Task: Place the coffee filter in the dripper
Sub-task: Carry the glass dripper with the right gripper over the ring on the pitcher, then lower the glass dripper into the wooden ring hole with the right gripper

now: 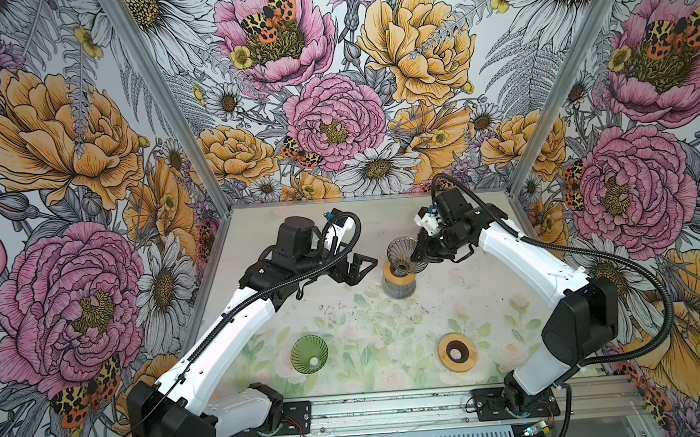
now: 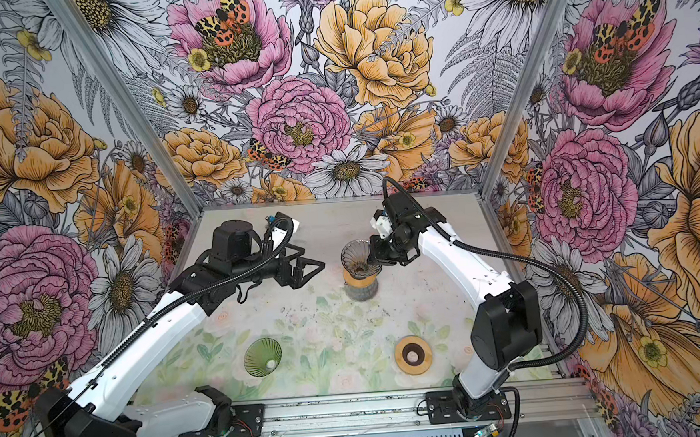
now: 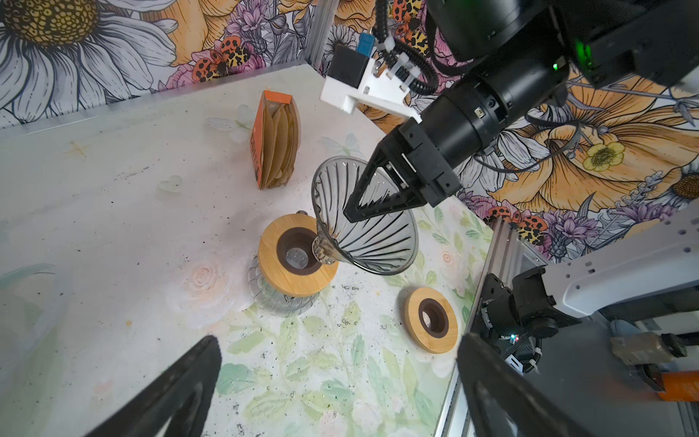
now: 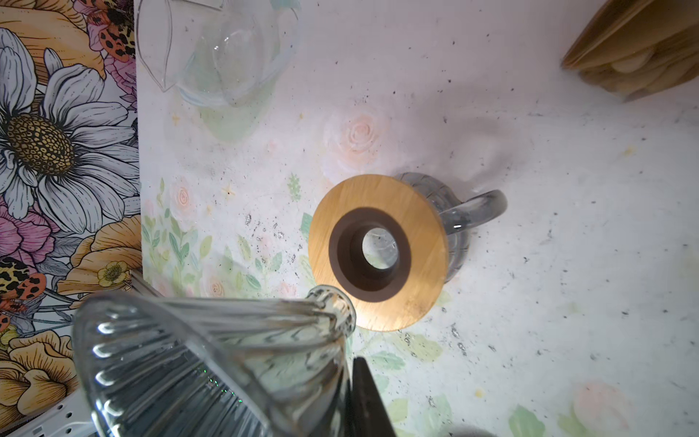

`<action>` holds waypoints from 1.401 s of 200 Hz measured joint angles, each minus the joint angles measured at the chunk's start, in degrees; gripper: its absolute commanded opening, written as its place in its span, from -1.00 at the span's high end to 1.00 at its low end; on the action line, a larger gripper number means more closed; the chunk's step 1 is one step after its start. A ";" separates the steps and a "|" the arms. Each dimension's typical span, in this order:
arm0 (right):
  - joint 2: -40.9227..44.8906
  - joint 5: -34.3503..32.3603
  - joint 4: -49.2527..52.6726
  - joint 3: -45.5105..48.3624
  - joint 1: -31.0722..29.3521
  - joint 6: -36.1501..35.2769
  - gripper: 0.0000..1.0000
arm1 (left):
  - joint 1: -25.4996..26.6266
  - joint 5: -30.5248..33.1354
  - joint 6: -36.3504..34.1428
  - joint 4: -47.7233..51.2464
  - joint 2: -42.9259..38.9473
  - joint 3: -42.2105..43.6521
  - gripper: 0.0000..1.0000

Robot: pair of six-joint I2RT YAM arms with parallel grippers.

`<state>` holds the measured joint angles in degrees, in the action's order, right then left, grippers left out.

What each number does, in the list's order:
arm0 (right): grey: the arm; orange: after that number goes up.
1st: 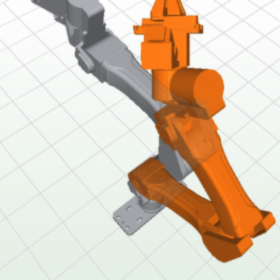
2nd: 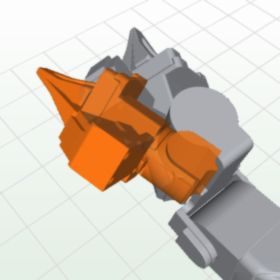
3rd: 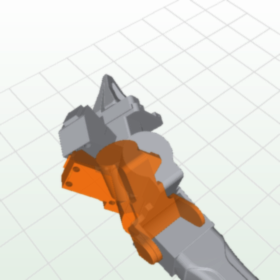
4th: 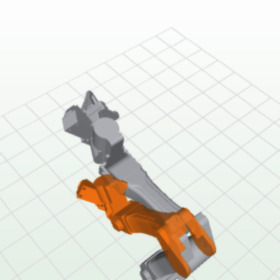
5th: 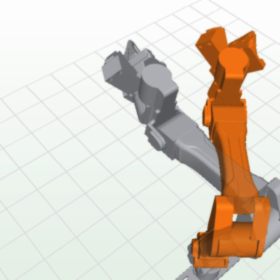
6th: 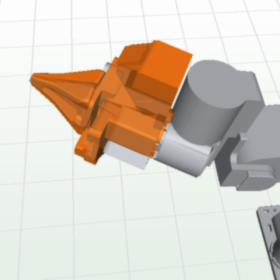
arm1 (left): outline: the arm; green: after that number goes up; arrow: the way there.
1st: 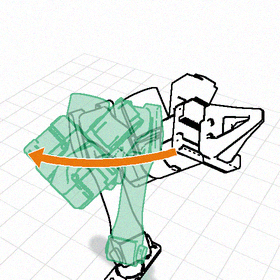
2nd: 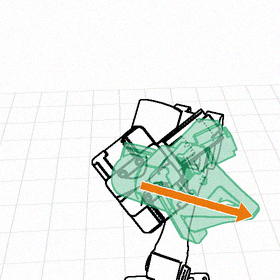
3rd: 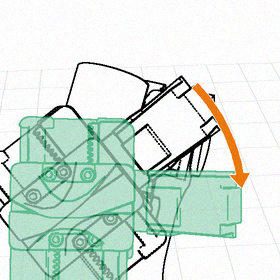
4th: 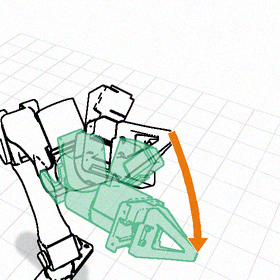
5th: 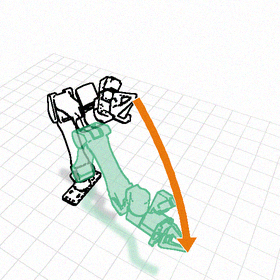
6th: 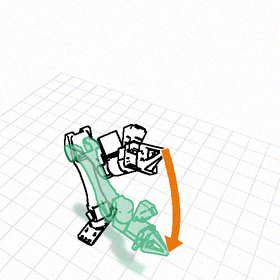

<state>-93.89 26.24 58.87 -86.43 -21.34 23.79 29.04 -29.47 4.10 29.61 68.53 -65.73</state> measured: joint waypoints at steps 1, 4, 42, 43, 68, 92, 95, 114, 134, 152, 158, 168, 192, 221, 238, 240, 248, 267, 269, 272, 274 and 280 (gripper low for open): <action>-0.13 0.02 0.04 -0.07 0.04 -0.04 0.76 | 0.00 0.00 0.00 -0.02 0.00 0.02 -0.98; -0.39 0.07 0.13 -0.22 0.11 -0.17 0.76 | -0.04 0.00 0.04 -0.09 0.00 0.07 -0.98; -3.67 0.33 0.68 -1.88 1.18 -0.98 0.76 | -0.09 -0.22 0.44 -1.09 0.00 0.13 -0.98; -3.78 0.39 0.68 -1.92 1.18 -1.01 0.76 | -0.09 -0.22 0.44 -1.11 0.00 0.13 -0.98; -5.55 0.66 0.61 -2.80 1.31 -1.29 0.76 | -0.09 -0.66 0.46 -1.31 0.00 0.17 -0.98; -6.91 0.87 0.68 -3.17 1.36 -1.46 0.76 | -0.20 -1.16 0.46 -1.60 0.00 0.17 -0.98; -7.13 0.90 0.68 -3.23 1.36 -1.51 0.76 | -0.22 -1.20 0.46 -1.62 0.02 0.17 -0.97; -8.07 1.07 0.63 -3.56 1.36 -1.84 0.76 | -0.44 -1.62 0.46 -1.60 0.28 0.17 -0.97; -8.79 1.07 0.61 -3.65 1.36 -1.88 0.76 | -0.46 -1.97 0.46 -1.60 0.55 0.17 -0.97; -9.35 1.09 0.61 -3.65 1.36 -1.92 0.76 | -0.46 -2.14 0.46 -1.60 0.57 0.17 -0.98; -9.46 1.09 0.61 -3.65 1.36 -2.01 0.76 | -0.46 -2.14 0.46 -1.62 0.57 0.17 -0.97; -9.68 1.09 0.50 -3.65 1.36 -2.03 0.76 | -0.46 -2.14 0.46 -1.60 0.57 0.17 -0.97; -9.92 1.14 0.46 -3.65 1.36 -2.05 0.77 | -0.46 -2.14 0.48 -1.62 0.57 0.17 -0.98; -10.01 1.27 0.44 -3.65 1.36 -2.03 0.76 | -0.46 -2.16 0.48 -1.62 0.57 0.17 -0.98; -10.03 1.27 0.44 -3.65 1.36 -2.05 0.76 | -0.46 -2.19 0.59 -1.62 0.57 0.17 -0.98; -10.03 1.27 0.44 -3.65 1.36 -2.05 0.76 | -0.46 -2.21 0.61 -1.62 0.57 0.17 -0.98; -10.03 1.27 0.44 -3.65 1.36 -2.05 0.76 | -0.48 -2.29 0.66 -1.62 0.57 0.17 -0.98; -10.03 1.25 0.44 -3.65 1.36 -2.05 0.76 | -0.70 -2.49 0.72 -1.62 0.57 0.17 -0.98; -10.03 1.25 0.42 -3.65 1.36 -2.05 0.76 | -0.72 -2.54 0.76 -1.62 0.57 0.17 -0.98; -10.03 1.25 0.42 -3.65 1.36 -2.05 0.75 | -0.76 -2.54 0.85 -1.62 0.57 0.17 -0.98; -10.03 1.25 0.44 -3.65 1.36 -2.05 0.75 | -0.79 -2.56 0.90 -1.60 0.57 0.17 -0.97; -10.03 1.25 0.42 -3.65 1.33 -2.05 0.75 | -0.83 -2.56 0.96 -1.62 0.57 0.17 -0.98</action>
<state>-103.92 27.49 59.29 -90.08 -20.01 21.74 28.21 -32.03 5.06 27.99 69.10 -65.56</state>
